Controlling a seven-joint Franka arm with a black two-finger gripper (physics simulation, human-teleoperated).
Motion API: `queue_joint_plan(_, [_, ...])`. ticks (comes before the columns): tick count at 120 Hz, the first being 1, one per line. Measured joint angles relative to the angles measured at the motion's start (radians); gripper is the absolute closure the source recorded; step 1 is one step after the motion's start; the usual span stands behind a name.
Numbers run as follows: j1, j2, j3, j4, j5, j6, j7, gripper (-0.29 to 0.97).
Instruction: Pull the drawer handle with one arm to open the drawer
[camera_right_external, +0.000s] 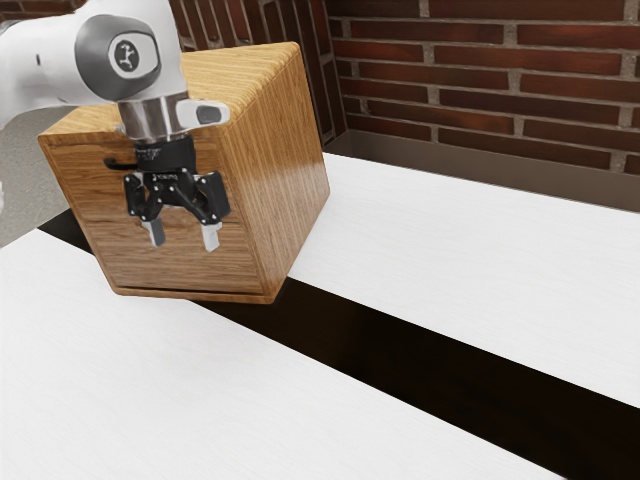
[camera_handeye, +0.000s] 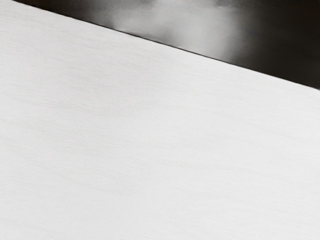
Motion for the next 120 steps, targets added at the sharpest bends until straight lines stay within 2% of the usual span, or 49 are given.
queue_joint_plan(28, [0.004,0.002,-0.002,0.010,-0.015,0.123,0.053,0.00])
queue_joint_plan(41, [0.007,-0.064,0.008,0.168,-0.018,0.087,0.067,0.00])
queue_joint_plan(57, [0.008,-0.076,0.007,0.197,-0.018,0.046,0.094,0.00])
queue_joint_plan(68, [0.006,-0.082,0.006,0.199,-0.017,0.047,0.237,0.00])
queue_joint_plan(78, [0.017,-0.075,0.010,0.192,0.017,0.049,0.375,0.00])
queue_joint_plan(96, [0.052,-0.065,0.011,0.128,0.067,0.050,0.580,0.00])
queue_joint_plan(120, [0.069,-0.066,0.014,0.028,0.086,0.096,0.806,0.00])
